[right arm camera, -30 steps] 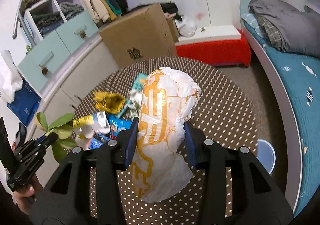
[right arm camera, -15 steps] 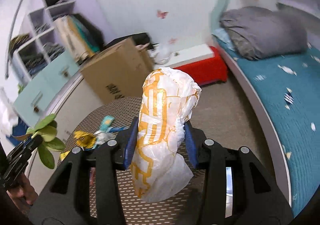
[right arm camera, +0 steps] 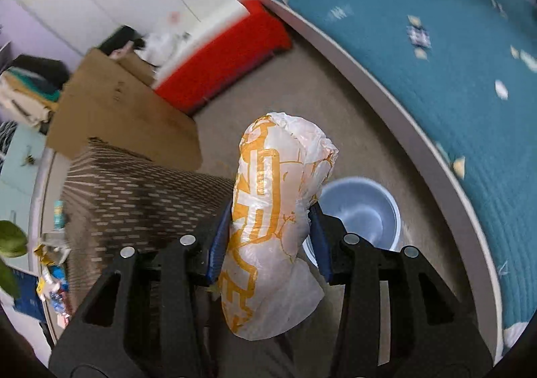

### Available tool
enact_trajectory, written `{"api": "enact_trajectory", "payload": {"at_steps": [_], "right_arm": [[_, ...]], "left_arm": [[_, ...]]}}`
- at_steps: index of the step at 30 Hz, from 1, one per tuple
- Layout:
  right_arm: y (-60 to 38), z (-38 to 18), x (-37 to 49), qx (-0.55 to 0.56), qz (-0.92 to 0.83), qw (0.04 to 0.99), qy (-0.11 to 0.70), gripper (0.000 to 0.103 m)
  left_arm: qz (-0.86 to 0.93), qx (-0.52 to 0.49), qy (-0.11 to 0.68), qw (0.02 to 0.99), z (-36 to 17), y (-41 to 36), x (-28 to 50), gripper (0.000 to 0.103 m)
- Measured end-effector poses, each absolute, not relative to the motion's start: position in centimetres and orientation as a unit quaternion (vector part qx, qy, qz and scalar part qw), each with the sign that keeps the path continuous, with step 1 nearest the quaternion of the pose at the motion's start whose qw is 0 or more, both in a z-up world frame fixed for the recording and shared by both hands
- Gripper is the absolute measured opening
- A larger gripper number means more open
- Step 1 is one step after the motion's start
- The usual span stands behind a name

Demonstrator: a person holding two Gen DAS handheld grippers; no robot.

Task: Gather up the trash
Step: 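Carry both items to the blue bucket and open both tools over it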

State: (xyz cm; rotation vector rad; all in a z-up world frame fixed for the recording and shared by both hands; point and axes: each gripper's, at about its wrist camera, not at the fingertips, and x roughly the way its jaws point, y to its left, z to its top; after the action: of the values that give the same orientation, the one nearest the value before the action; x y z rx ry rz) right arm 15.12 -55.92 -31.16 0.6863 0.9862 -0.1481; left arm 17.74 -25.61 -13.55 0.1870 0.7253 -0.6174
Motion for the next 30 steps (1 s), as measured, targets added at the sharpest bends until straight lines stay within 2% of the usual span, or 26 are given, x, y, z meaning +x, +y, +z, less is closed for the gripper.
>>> {"api": "enact_trajectory", "payload": {"at_steps": [4, 6, 11, 22, 24, 26, 27, 30], "right_arm": [[-57.5, -35.5, 16.0, 0.347, -0.078, 0.799, 0.486, 0.052], [-58.3, -37.2, 16.0, 0.365, -0.085, 0.784, 0.495, 0.073], [-60.3, -37.9, 14.2, 0.401, -0.103, 0.778, 0.473, 0.076], [-64.5, -33.1, 8.1, 0.419, -0.141, 0.805, 0.397, 0.082], [-64.6, -32.2, 7.4, 0.415, -0.144, 0.810, 0.389, 0.082], [-64.5, -31.5, 7.0, 0.412, -0.144, 0.814, 0.382, 0.082], [-64.3, -31.2, 7.0, 0.411, -0.145, 0.816, 0.380, 0.083], [-63.8, -30.3, 6.7, 0.405, -0.143, 0.822, 0.373, 0.087]], "left_arm": [[-0.314, 0.108, 0.380, 0.863, -16.3, -29.6, 18.8, 0.016], [-0.320, 0.122, 0.393, 0.853, -17.7, -31.6, 19.3, 0.016], [-0.334, 0.147, 0.421, 0.831, -21.1, -35.1, 20.2, 0.016], [-0.377, 0.194, 0.479, 0.769, -27.9, -42.9, 20.6, 0.019], [-0.376, 0.200, 0.485, 0.764, -28.7, -43.6, 20.8, 0.029], [-0.373, 0.205, 0.489, 0.761, -29.1, -44.3, 20.9, 0.086], [-0.362, 0.208, 0.481, 0.771, -28.9, -44.3, 21.0, 0.092], [-0.352, 0.208, 0.467, 0.783, -27.9, -43.8, 20.9, 0.093]]}}
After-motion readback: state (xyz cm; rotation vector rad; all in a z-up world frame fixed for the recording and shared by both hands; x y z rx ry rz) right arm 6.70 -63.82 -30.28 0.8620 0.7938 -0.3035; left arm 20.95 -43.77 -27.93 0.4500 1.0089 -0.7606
